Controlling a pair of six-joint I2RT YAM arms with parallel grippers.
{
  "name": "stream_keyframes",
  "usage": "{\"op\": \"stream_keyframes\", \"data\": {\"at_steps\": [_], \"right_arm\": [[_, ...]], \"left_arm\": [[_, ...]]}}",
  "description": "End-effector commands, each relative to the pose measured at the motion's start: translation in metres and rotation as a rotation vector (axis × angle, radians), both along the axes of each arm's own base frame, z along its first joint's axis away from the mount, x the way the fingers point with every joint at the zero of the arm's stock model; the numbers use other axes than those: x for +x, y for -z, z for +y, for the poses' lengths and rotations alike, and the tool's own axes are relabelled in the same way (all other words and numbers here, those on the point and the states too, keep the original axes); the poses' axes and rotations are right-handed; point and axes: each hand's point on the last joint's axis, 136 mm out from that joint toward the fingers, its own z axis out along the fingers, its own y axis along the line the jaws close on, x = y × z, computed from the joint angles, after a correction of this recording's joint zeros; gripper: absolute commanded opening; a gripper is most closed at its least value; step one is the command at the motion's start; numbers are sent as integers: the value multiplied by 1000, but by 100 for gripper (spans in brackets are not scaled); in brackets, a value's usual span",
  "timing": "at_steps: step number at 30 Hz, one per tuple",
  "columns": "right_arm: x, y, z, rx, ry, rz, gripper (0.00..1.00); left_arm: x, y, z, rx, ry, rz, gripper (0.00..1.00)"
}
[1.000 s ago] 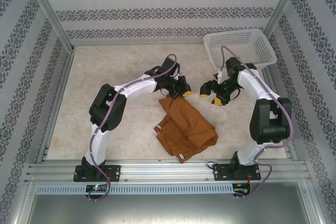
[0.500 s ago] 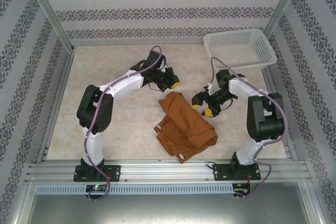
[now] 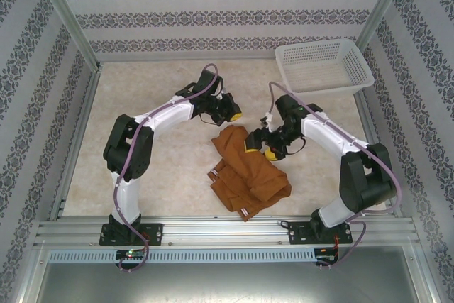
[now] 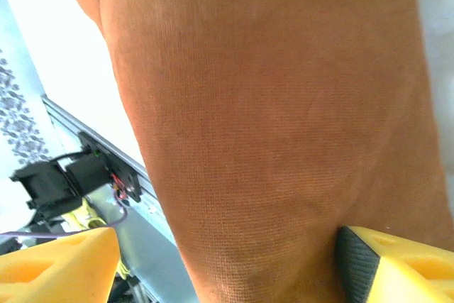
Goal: Roll up the long pants
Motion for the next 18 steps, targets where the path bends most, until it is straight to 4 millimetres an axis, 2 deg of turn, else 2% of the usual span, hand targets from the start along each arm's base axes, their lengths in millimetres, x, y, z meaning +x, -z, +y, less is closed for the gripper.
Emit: {"op": "stream_keyframes", "data": {"at_steps": [1,7,11,15,17,18], "right_arm": [[-30,19,0,-96,-33,61,82],[-70,72,-2,-342,-146,83,82],[-88,90,8,-453,-215,70,82],[-95,107,20,-550,-257,30,81],[-94,122,16,-656,-302,-10,71],[-93,129,13,-703,-326,-23,60]], "left_arm": [[4,-9,5,-10,-16,-35,0],[4,-11,4,-14,-18,-35,0],[4,-13,6,-10,-21,-41,0],[5,-11,7,-7,-27,-40,0],[7,-11,9,-9,-36,-42,0],[8,-12,11,-10,-39,-44,0]]}}
